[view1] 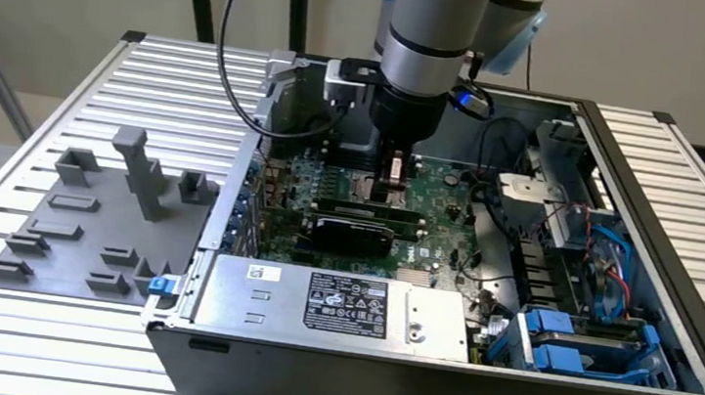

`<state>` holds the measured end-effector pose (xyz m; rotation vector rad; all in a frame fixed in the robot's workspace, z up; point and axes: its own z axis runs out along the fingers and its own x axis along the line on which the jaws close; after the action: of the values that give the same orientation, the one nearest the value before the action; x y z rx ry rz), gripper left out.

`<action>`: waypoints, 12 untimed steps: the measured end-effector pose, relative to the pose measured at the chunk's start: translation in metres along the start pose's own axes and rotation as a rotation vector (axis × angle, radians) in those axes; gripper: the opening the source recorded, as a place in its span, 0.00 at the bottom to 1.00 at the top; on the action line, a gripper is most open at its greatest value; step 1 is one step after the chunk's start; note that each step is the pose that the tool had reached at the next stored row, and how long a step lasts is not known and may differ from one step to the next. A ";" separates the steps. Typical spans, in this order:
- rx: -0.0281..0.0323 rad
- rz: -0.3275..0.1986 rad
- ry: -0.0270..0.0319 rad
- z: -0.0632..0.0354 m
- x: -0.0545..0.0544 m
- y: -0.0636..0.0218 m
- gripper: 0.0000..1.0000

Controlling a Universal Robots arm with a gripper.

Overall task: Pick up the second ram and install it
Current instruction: 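Press down the second ram until it locks into place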

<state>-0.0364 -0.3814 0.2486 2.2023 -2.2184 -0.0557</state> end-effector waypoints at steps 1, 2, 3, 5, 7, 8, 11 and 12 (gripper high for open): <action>0.0000 0.000 -0.0001 0.0000 0.000 0.0000 0.00; 0.0000 0.000 -0.0001 0.0000 0.000 0.0000 0.00; 0.0000 0.000 -0.0001 0.0000 0.000 0.0000 0.00; -0.0001 0.000 0.0001 0.0003 0.000 0.0000 0.00; -0.0001 0.000 0.0002 0.0026 -0.002 0.0003 0.00; 0.0000 0.000 0.0001 0.0045 -0.004 0.0006 0.00; 0.0000 0.000 0.0004 0.0101 -0.006 0.0020 0.00; 0.0000 0.000 0.0013 0.0114 -0.006 0.0021 0.00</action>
<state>-0.0389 -0.3750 0.2375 2.2012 -2.2182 -0.0543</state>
